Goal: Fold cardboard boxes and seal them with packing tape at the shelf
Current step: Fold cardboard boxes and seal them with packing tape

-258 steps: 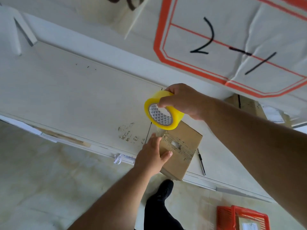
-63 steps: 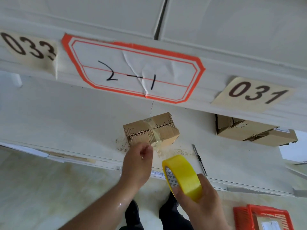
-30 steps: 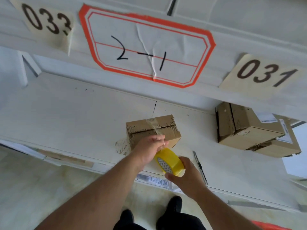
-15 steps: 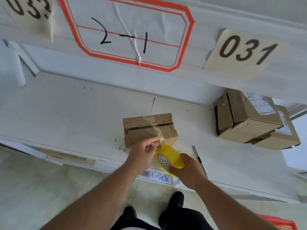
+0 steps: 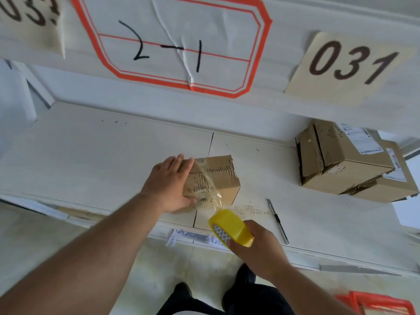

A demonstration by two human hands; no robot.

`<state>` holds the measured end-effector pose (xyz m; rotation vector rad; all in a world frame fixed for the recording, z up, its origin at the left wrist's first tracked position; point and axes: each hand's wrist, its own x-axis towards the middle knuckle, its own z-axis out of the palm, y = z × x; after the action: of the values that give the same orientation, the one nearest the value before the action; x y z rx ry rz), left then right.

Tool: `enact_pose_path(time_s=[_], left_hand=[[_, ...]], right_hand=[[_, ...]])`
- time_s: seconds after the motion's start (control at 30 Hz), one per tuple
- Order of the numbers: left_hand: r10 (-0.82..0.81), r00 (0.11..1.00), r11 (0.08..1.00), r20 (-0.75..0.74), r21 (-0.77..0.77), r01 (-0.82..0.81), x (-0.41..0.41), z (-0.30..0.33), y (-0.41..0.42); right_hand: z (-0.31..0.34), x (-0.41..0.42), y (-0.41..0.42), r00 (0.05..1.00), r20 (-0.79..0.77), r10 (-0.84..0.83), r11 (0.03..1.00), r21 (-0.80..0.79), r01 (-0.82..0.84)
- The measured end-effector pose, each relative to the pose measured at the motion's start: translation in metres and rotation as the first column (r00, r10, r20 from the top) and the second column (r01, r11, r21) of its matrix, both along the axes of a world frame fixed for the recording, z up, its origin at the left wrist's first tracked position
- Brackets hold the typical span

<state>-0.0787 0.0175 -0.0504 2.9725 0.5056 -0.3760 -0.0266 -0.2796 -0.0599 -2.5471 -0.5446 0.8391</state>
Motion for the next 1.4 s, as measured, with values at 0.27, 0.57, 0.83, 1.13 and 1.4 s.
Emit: enact_pose_path(time_s=[0.27, 0.57, 0.83, 1.13, 1.4], left_hand=[[0.096, 0.964, 0.983, 0.248, 0.131, -0.131, -0.001, -0.030, -0.040], [0.213, 0.842, 0.977, 0.495, -0.129, -0.171, -0.012, -0.009, -0.065], [0.604, 0.712, -0.325, -0.357, -0.927, -0.189, -0.001, 0.016, -0.099], [0.564, 0.684, -0.607, -0.462, -0.794, -0.037, -0.006, 0.026, -0.095], [0.576, 0.695, -0.304, -0.429, -0.902, -0.305, -0.029, 0.023, -0.134]], right_hand=[[-0.004, -0.010, 0.010, 0.996, 0.041, -0.080, 0.997, 0.008, 0.080], [0.014, -0.016, 0.017, 0.965, 0.032, -0.259, 0.944, 0.219, 0.246], [0.074, -0.031, 0.006, 0.960, -0.065, -0.272, 0.891, 0.359, 0.277], [0.088, -0.029, 0.016, 0.972, -0.050, -0.229, 0.938, 0.256, 0.234], [0.056, -0.035, 0.017, 0.975, -0.071, -0.211, 0.950, 0.219, 0.222]])
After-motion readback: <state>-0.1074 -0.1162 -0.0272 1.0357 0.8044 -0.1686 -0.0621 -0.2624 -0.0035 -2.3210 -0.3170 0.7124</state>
